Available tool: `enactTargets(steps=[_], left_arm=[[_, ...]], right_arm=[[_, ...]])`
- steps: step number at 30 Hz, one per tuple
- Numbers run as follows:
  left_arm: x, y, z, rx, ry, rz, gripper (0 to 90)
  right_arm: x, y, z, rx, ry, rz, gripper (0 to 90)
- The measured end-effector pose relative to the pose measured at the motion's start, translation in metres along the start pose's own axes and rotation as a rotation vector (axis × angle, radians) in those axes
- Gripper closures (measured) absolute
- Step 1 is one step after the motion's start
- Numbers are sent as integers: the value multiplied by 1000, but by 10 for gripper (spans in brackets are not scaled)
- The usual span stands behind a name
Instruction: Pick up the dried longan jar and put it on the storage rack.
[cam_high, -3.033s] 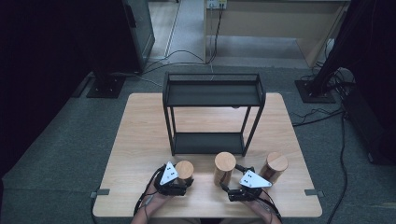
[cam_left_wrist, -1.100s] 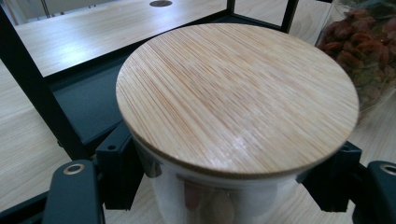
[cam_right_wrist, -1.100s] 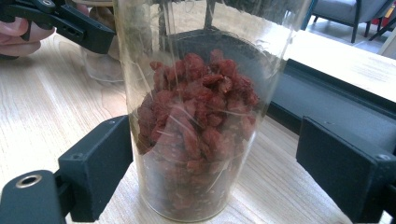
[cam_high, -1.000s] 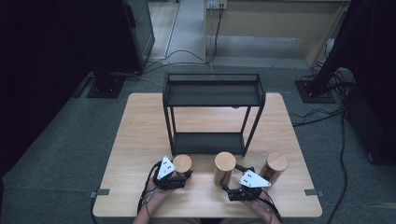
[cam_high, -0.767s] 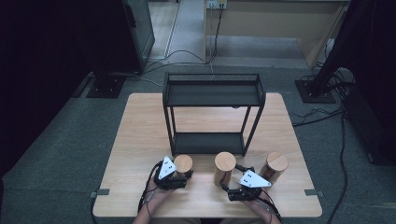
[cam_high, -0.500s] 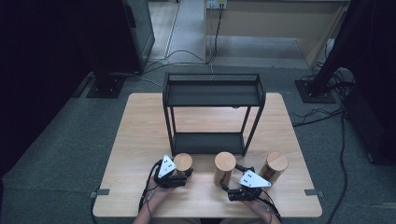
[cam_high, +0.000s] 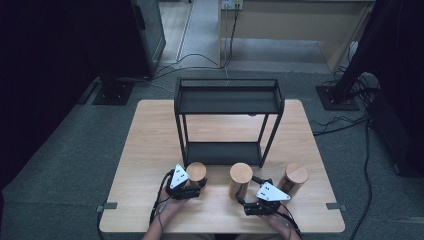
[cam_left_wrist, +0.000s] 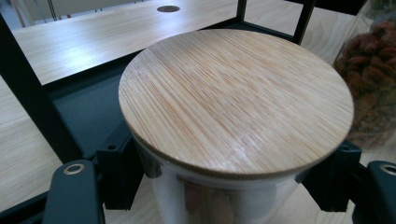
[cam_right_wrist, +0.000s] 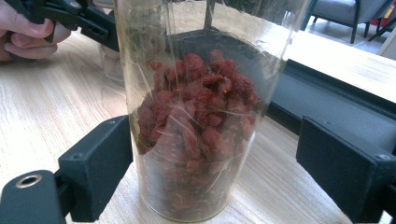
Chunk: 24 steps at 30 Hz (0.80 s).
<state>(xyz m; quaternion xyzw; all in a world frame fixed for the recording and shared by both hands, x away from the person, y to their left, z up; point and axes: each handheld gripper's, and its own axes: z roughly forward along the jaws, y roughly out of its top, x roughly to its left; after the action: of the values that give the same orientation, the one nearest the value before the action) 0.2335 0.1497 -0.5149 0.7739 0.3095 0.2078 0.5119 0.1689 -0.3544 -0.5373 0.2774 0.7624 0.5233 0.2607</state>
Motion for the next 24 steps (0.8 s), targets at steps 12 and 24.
enactTargets(steps=[12,24], left_arm=[[-2,3,6,7,-5,16,256],[-2,4,7,9,13,15,256]], right_arm=[[0,0,0,1,-1,-2,106],[1,0,0,1,-3,-3,107]])
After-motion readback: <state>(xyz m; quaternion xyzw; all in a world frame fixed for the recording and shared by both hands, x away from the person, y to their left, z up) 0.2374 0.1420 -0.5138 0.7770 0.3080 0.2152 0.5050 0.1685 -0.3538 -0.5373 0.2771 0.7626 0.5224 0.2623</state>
